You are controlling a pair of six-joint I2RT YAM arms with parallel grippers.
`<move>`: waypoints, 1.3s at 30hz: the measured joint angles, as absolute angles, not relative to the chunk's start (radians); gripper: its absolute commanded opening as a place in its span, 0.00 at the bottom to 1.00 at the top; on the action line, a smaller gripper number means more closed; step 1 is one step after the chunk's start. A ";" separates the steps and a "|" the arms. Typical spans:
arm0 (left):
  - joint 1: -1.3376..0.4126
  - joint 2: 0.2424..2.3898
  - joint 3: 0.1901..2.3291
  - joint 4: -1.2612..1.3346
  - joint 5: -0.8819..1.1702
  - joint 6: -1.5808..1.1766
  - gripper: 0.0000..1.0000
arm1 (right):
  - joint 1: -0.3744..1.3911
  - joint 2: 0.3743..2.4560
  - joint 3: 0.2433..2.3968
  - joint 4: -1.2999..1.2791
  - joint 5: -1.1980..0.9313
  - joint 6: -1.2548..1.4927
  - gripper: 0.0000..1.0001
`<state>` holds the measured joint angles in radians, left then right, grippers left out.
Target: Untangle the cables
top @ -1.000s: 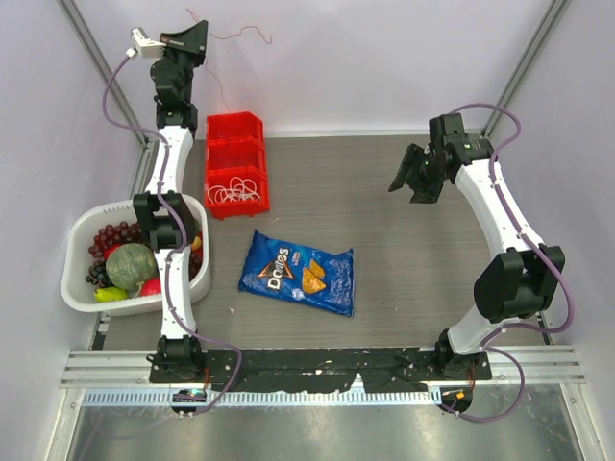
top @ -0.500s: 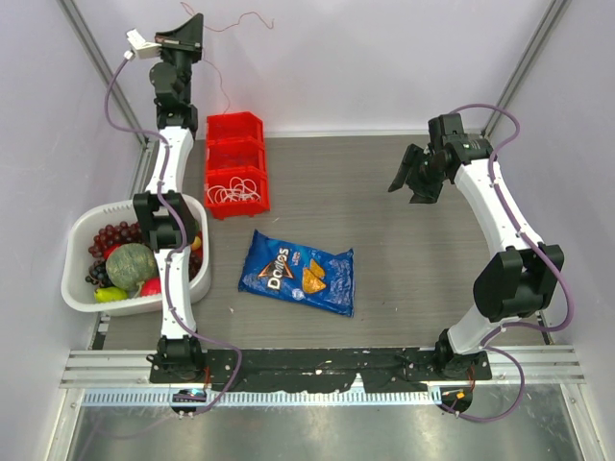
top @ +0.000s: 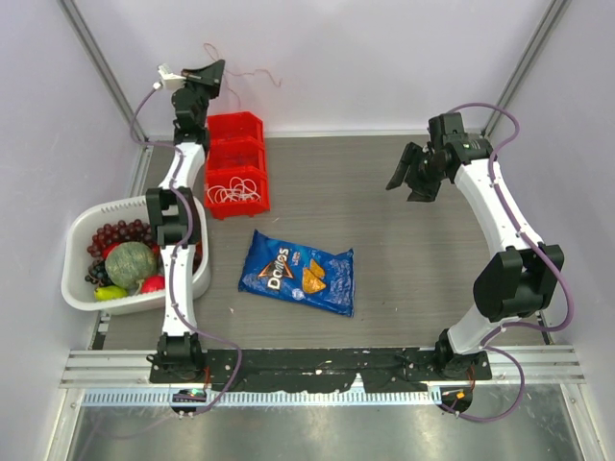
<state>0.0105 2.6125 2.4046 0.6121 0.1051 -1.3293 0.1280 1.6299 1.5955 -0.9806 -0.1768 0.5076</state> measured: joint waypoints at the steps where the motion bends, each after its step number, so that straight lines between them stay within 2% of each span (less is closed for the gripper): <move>1: 0.010 2.609 2.394 0.603 0.112 -1.320 0.00 | 0.128 1.630 1.596 -0.971 -0.188 0.507 0.65; 9: 0.011 2.472 2.331 0.497 0.173 -1.236 0.00 | 0.166 1.690 1.599 -0.735 -0.293 0.524 0.65; 15: 0.013 2.207 2.231 0.486 0.221 -1.197 0.00 | 0.271 1.821 1.654 -0.580 -0.332 0.545 0.69; 22: 0.013 1.924 2.053 0.563 0.239 -1.200 0.00 | 0.404 1.909 1.665 -0.076 -0.388 0.611 0.70; 26: 0.014 1.840 1.948 0.570 0.242 -1.200 0.00 | 0.474 2.090 1.838 0.147 -0.379 0.629 0.70; 32: 0.014 1.836 1.923 0.532 0.243 -1.228 0.00 | 0.559 2.330 1.991 0.359 -0.380 0.633 0.67; 35: 0.014 1.836 1.931 0.516 0.242 -1.231 0.00 | 0.603 2.420 2.044 0.397 -0.371 0.613 0.67; 39: 0.014 1.836 1.948 0.503 0.230 -1.254 0.00 | 0.652 2.566 2.215 0.384 -0.322 0.562 0.67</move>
<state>0.0139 1.8362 1.9476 0.5034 0.2302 -1.2541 0.6518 2.5660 2.2150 0.3840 -0.3222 0.5625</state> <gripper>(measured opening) 0.010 0.671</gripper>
